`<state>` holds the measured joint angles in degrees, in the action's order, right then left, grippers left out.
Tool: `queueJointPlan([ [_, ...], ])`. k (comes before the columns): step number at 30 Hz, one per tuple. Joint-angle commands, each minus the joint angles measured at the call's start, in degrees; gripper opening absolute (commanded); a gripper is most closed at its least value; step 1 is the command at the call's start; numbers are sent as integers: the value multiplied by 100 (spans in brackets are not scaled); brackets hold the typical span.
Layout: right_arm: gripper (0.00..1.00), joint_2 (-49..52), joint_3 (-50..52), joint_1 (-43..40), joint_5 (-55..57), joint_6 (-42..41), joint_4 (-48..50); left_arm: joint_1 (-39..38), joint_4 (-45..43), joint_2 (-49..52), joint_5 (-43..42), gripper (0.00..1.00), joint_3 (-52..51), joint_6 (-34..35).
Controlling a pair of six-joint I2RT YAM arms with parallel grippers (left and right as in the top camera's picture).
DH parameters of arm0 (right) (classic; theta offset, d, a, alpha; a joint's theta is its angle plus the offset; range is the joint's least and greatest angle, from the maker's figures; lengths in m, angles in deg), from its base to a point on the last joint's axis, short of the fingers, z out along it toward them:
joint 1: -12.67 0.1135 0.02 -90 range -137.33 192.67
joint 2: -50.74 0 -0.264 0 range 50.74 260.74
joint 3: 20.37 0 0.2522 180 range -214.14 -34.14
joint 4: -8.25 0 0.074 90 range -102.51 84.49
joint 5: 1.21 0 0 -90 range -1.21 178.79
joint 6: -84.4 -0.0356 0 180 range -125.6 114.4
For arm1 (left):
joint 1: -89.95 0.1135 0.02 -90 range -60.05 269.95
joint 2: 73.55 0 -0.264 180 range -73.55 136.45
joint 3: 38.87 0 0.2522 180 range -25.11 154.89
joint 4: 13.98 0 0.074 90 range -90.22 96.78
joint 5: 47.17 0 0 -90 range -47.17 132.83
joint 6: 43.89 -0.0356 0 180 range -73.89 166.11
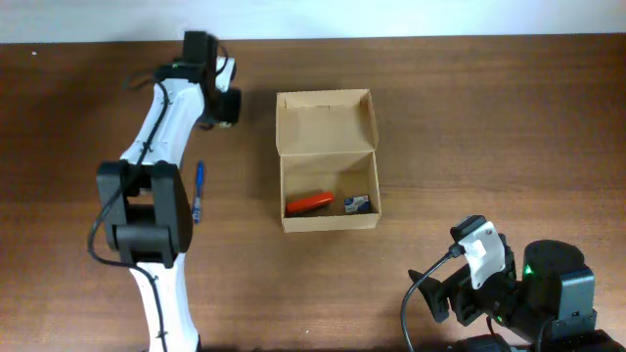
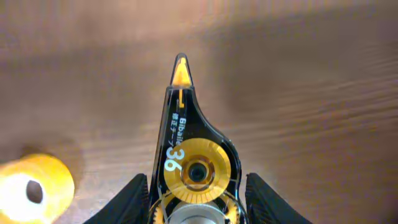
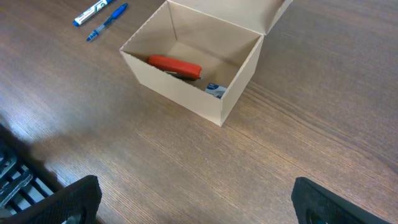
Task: Pack container
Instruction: 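Carry the correction tape into the box and lower it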
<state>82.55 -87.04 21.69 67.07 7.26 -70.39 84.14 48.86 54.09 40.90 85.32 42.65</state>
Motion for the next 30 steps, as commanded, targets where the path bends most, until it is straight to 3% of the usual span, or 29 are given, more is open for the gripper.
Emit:
queueJointPlan([
  [1, 99, -28, 15, -42, 55, 0, 17, -240, 44, -723, 81, 2, 223, -291],
  [10, 99, -28, 15, -42, 55, 0, 17, -1222, 782, -1615, 39, 2, 223, -2050],
  [16, 99, -28, 15, -42, 55, 0, 17, -1971, 1899, -1598, -1137, 2, 216, -3803],
  [19, 99, -28, 15, -42, 55, 0, 17, -2190, 2365, -1506, -1182, 2, 210, -4301],
  [30, 99, -28, 15, -42, 55, 0, 17, -2243, 2422, -938, -1193, 2, -234, -4634],
])
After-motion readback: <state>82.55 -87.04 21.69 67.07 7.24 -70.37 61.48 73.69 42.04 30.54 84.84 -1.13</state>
